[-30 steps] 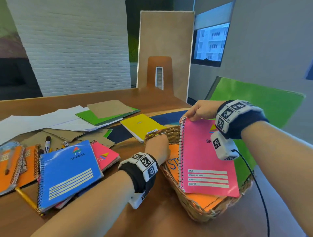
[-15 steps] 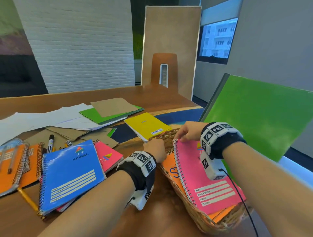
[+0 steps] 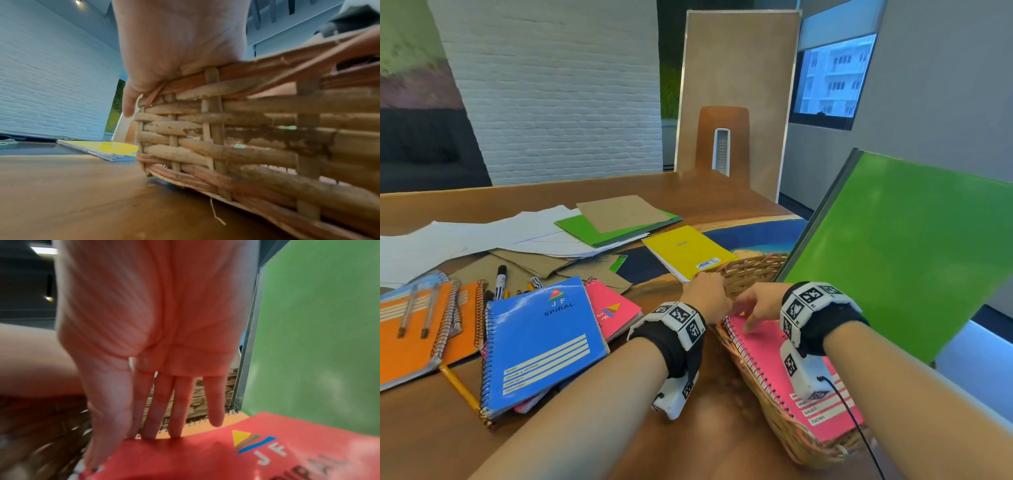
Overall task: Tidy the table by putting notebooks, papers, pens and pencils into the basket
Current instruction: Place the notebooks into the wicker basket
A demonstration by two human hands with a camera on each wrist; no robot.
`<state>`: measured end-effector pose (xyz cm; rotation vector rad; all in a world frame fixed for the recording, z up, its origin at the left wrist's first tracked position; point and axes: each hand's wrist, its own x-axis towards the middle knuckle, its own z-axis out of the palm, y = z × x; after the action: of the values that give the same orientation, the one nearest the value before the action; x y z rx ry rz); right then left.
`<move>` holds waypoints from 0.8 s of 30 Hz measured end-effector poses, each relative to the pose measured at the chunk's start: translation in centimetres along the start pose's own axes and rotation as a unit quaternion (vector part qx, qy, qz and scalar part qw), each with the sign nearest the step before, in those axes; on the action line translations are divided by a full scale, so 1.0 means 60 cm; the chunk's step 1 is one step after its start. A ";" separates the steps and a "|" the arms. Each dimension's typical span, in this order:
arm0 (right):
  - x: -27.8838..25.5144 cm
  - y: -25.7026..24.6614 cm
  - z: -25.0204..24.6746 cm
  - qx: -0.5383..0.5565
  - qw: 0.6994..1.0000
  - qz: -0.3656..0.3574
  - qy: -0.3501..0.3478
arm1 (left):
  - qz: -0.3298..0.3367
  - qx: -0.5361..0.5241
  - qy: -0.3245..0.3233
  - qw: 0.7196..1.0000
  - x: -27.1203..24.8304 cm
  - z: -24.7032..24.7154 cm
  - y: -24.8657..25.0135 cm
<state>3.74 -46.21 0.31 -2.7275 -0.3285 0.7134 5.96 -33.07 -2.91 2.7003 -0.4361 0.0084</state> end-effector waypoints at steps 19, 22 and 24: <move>0.050 -0.249 0.007 0.074 0.962 -0.118 0.236 | -0.158 -0.076 0.241 0.955 -0.105 -0.162 -0.239; 0.081 -0.285 0.046 0.062 0.980 -0.095 0.166 | -0.227 -0.027 0.217 0.949 -0.152 -0.169 -0.291; 0.099 -0.304 0.069 0.060 0.989 -0.069 0.114 | -0.294 0.008 0.180 0.939 -0.178 -0.172 -0.323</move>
<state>4.13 -26.62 0.54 -2.6086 -0.4014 0.3673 2.29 -8.99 -1.72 2.6543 0.4825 0.3304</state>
